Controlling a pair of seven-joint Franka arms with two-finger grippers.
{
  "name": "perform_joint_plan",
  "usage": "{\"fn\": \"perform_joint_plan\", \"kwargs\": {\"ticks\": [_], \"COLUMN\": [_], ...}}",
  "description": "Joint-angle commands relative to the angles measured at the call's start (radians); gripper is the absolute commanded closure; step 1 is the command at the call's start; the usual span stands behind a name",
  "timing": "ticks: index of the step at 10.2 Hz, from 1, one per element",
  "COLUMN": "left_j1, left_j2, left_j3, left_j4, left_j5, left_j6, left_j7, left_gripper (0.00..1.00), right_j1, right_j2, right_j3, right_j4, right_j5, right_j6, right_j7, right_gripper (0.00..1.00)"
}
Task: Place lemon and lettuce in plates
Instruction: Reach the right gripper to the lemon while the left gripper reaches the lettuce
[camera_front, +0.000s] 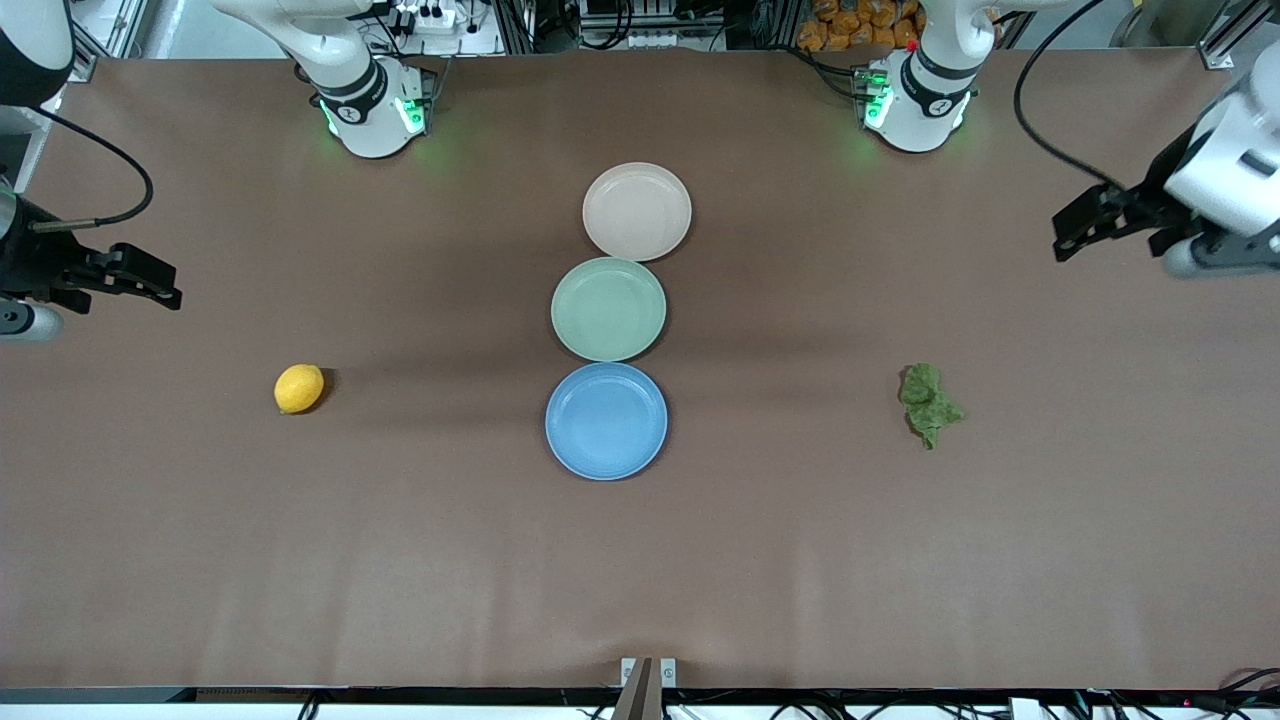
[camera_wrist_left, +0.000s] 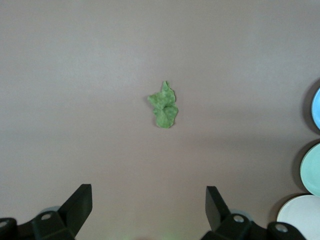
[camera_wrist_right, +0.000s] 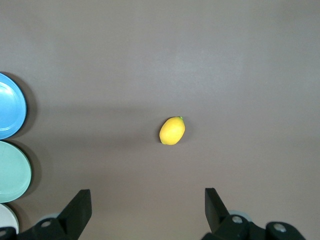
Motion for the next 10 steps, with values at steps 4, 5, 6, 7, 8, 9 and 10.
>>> {"fn": "perform_joint_plan", "kwargs": {"ticks": [4, 5, 6, 7, 8, 9, 10], "left_j1": [-0.005, -0.011, -0.011, -0.011, -0.008, -0.007, -0.008], "left_j2": [0.078, 0.110, 0.127, 0.158, 0.198, 0.230, 0.259], "left_j3": [-0.015, -0.013, -0.010, -0.010, -0.009, -0.009, -0.005], "left_j4": [-0.252, -0.284, -0.326, -0.341, -0.344, -0.367, -0.398], "left_j5": [-0.002, 0.008, 0.011, 0.011, 0.011, 0.011, 0.012], "left_j6": [0.256, 0.314, 0.383, 0.425, 0.450, 0.500, 0.564], "left_j7": [0.014, 0.016, 0.016, 0.014, 0.014, 0.014, 0.016], "left_gripper": [0.00, 0.00, 0.00, 0.00, 0.00, 0.00, 0.00], "right_j1": [-0.082, -0.101, -0.110, -0.110, -0.110, -0.108, -0.104], "right_j2": [0.103, 0.109, 0.126, 0.155, 0.185, 0.201, 0.212], "right_j3": [-0.016, -0.016, -0.016, -0.016, -0.016, -0.016, -0.016], "right_j4": [-0.205, -0.289, -0.343, -0.363, -0.383, -0.421, -0.458], "right_j5": [-0.012, -0.003, -0.003, -0.003, -0.002, 0.003, 0.003], "right_j6": [0.280, 0.392, 0.469, 0.494, 0.521, 0.580, 0.644], "right_j7": [0.031, 0.043, 0.077, 0.127, 0.152, 0.155, 0.181], "right_gripper": [0.00, 0.00, 0.00, 0.00, 0.00, 0.00, 0.00]}}
